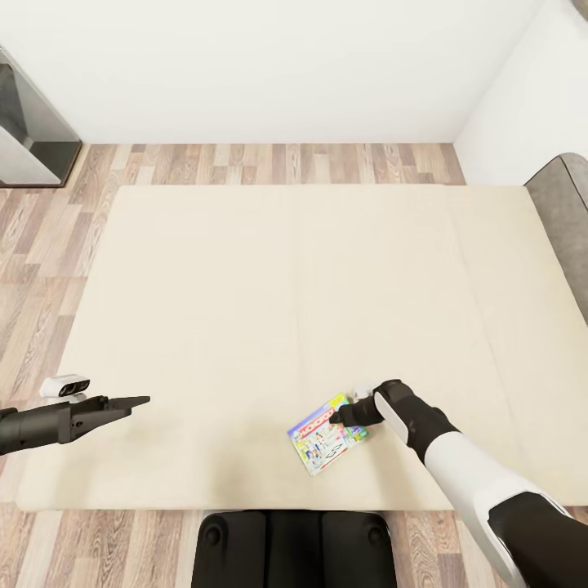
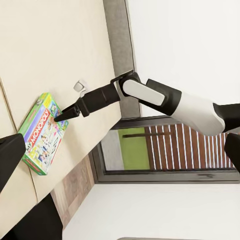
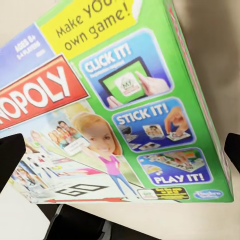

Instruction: Put all the toys in the child's room - the three board games (two on the bed and one on the table), the two jigsaw puzzles on the table, and the tennis ball on the table - inside the toy box on the table in the child's room.

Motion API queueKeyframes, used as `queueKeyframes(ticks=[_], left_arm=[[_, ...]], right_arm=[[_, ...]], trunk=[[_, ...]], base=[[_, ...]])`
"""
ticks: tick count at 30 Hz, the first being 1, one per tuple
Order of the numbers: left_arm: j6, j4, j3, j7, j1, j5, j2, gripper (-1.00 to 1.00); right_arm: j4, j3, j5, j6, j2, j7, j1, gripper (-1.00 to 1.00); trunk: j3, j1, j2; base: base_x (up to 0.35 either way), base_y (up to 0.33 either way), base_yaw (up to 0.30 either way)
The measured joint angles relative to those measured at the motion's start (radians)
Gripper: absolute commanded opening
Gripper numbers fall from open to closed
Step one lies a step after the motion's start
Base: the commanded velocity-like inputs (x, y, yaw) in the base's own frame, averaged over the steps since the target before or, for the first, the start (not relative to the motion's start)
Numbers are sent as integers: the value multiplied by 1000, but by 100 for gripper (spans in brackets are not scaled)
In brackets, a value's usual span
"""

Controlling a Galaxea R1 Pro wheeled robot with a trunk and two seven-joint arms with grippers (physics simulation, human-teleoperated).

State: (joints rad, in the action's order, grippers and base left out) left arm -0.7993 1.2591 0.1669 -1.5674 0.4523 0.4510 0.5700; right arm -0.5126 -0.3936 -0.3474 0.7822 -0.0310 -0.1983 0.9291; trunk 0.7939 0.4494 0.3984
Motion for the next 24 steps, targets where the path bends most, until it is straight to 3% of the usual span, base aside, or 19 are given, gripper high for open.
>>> queueKeyframes(ticks=[24], left_arm=[[0, 0, 1, 0, 0, 0, 0, 100]], right_arm=[[0, -1, 0, -33, 7, 0, -14, 100]], trunk=[[0, 0, 0]], base=[[0, 0, 0]])
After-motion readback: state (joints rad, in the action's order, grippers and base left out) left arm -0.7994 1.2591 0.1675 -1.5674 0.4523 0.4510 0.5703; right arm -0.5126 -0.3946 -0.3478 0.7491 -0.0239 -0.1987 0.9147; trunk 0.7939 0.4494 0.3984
